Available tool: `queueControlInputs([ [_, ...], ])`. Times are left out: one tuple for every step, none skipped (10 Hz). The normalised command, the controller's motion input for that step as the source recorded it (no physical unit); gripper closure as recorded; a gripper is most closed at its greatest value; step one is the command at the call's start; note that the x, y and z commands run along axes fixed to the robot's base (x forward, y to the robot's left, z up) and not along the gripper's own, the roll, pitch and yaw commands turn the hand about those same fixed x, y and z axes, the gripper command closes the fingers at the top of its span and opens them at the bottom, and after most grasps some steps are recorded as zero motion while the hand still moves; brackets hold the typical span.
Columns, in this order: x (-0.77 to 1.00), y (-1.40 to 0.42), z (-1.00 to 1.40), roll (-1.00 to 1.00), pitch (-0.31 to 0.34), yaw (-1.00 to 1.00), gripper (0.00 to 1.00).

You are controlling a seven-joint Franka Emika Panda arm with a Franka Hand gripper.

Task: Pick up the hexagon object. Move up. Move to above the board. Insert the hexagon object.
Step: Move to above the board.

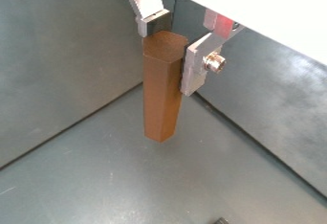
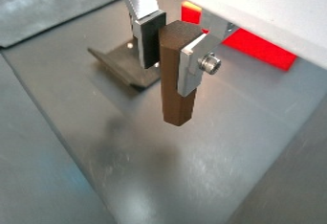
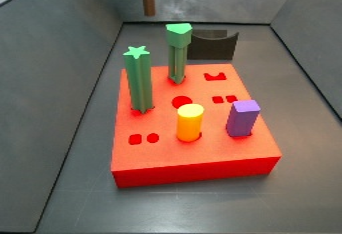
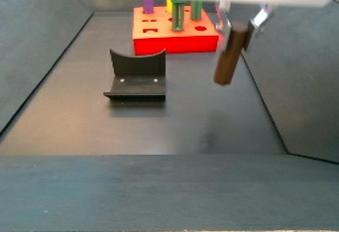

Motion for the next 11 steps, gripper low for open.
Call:
queueControlInputs([
  [0.15, -0.07, 1.0, -0.17, 0.106, 0.05, 1.0],
  [0.14, -0.07, 1.0, -0.13, 0.086, 0.03, 1.0],
  [0.13, -0.06, 1.0, -0.11, 0.081, 0.03, 1.0],
  [0.12, -0.06, 1.0, -0.09, 0.086, 0.02, 1.0],
  [0.09, -0.04, 0.85, -0.06, 0.087, 0.02, 1.0],
  [0.06, -0.02, 0.67, -0.05, 0.087, 0.02, 1.0],
  [0.04, -0.02, 0.5, -0.03, 0.085, 0.02, 1.0],
  [0.03, -0.01, 0.27, -0.01, 0.084, 0.02, 1.0],
  [0.14, -1.0, 0.2, 0.13, 0.428, -0.41, 1.0],
  [0.15, -1.0, 0.18, 0.15, 0.411, -0.39, 1.0],
  [0.15, -1.0, 0.2, 0.14, 0.348, -0.25, 1.0],
])
